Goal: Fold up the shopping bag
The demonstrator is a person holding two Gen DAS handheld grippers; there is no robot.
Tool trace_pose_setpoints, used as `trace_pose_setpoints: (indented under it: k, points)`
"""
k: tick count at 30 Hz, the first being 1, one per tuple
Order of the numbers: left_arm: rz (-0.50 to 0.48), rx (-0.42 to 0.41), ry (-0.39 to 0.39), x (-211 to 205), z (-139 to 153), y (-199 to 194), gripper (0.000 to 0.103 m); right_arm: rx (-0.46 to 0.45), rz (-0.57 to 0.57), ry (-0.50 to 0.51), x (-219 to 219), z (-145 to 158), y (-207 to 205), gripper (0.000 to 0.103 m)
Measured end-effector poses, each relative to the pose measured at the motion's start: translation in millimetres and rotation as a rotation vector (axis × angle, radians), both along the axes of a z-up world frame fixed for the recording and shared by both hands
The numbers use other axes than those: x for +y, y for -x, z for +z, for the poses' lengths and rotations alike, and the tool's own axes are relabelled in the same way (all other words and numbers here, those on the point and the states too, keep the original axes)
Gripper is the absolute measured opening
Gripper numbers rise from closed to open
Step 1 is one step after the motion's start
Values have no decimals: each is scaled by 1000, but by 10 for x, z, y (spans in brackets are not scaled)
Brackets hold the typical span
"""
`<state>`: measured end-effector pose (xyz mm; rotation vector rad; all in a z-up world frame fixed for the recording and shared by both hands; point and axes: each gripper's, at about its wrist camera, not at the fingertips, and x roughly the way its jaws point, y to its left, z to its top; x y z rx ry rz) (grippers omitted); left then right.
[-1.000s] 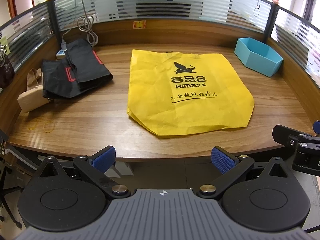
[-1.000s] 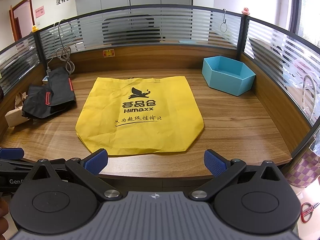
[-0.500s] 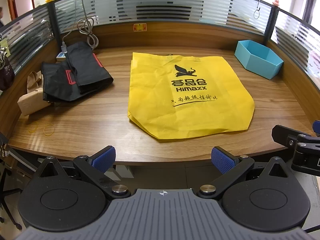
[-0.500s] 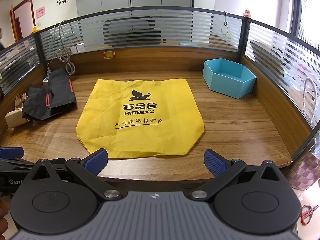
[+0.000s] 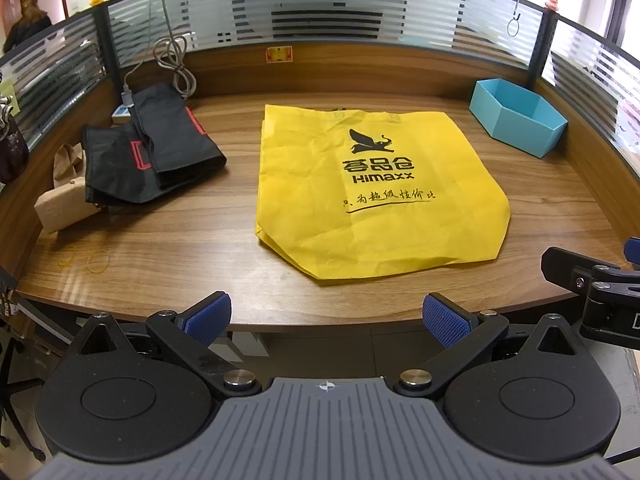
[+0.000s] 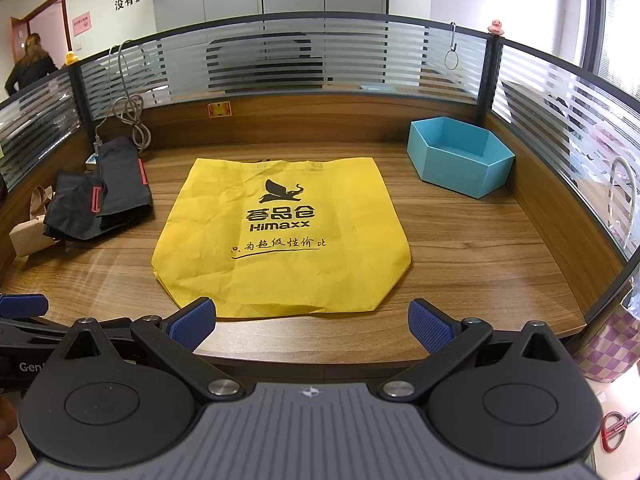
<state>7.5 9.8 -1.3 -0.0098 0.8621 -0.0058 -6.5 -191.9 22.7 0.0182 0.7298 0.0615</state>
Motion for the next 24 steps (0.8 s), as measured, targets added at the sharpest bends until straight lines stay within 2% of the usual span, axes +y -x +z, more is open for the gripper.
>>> trace_pose_setpoints:
  k: [5, 11, 16, 21, 24]
  points:
    - [-7, 9, 9, 6, -18, -25, 103, -2, 3, 4, 142, -58, 17, 103]
    - [-33, 142, 92, 18, -260, -154, 102, 29, -5, 13, 134, -103, -35, 103]
    - [-18, 148, 79, 10, -362, -223, 102, 60, -26, 15, 84, -167, -103, 103]
    - [-34, 211, 83, 56, -525, -352, 102, 91, -47, 17, 35, -231, -172, 103]
    - [-45, 221, 88, 169, -593, -482, 102, 92, -56, 15, 109, -334, -286, 103]
